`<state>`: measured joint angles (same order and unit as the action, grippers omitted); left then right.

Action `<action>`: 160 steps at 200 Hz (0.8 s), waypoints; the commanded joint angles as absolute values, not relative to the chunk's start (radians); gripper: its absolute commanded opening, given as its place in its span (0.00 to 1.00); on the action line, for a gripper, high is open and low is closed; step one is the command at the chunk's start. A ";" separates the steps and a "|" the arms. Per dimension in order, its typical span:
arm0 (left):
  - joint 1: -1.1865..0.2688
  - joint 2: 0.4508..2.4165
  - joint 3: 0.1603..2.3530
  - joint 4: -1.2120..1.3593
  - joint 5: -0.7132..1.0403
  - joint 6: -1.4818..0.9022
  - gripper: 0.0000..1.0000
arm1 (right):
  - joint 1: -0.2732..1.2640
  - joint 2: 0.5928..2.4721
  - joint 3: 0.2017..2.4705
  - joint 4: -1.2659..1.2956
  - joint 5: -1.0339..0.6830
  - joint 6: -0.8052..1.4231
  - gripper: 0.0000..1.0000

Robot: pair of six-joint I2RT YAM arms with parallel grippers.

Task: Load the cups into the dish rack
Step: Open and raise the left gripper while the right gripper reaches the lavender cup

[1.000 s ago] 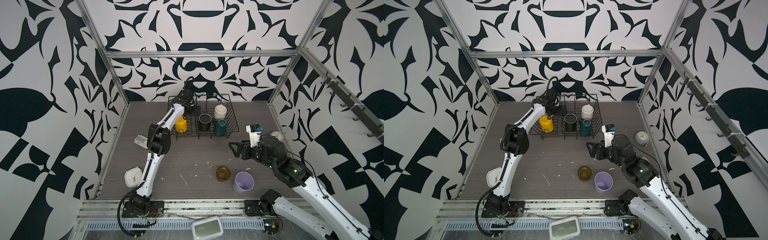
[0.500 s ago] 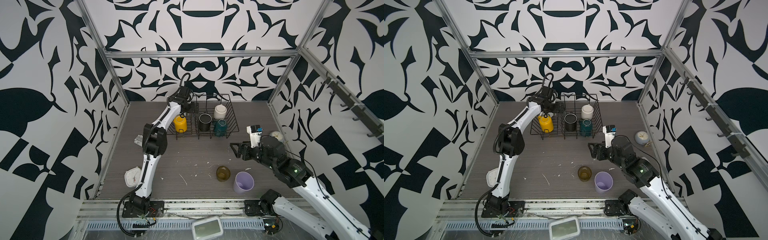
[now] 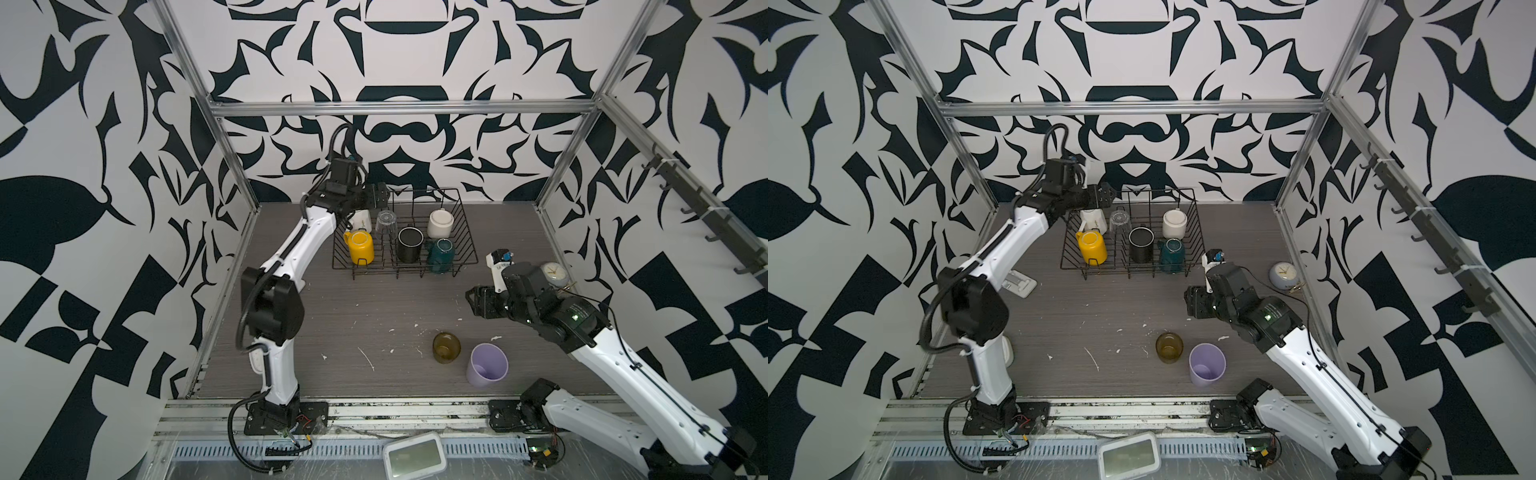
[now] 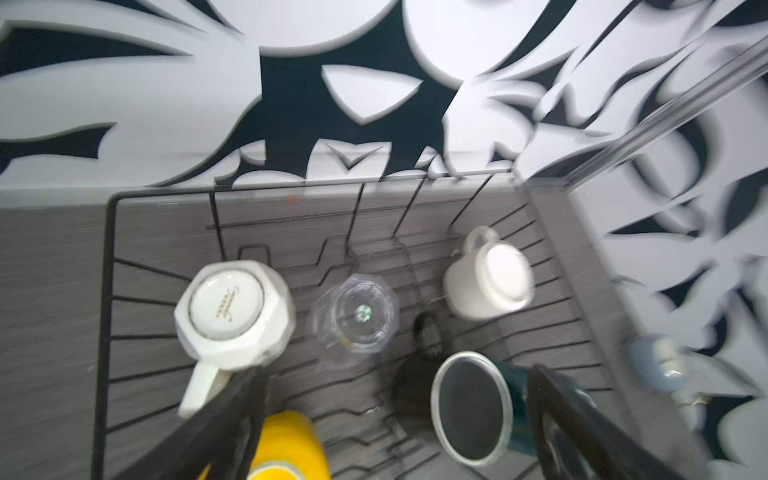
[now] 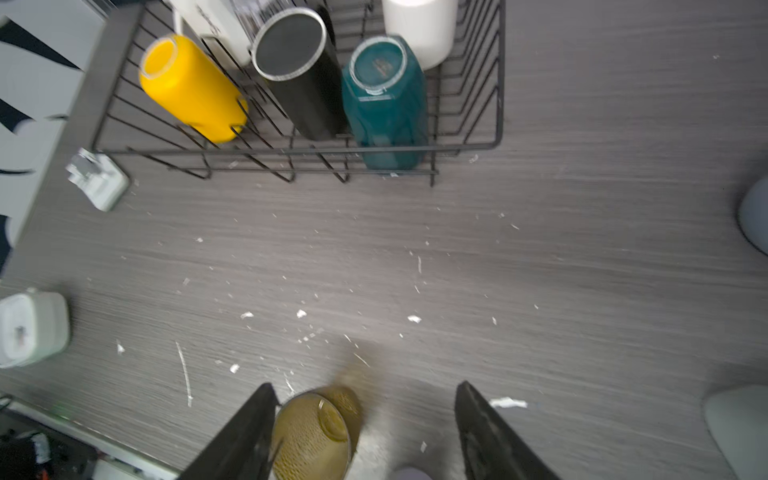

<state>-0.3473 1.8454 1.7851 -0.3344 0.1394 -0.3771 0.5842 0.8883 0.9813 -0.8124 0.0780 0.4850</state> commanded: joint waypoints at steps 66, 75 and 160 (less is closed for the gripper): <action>-0.236 1.482 1.477 -0.194 0.144 -0.398 0.99 | 0.868 0.877 1.059 -1.096 0.377 0.721 0.59; -0.235 1.439 1.441 -0.193 0.115 -0.367 0.99 | 0.914 0.887 1.055 -1.112 0.404 0.757 0.59; -0.235 1.174 1.183 -0.169 0.005 -0.223 0.99 | 1.057 0.821 0.986 -1.293 0.458 1.012 0.53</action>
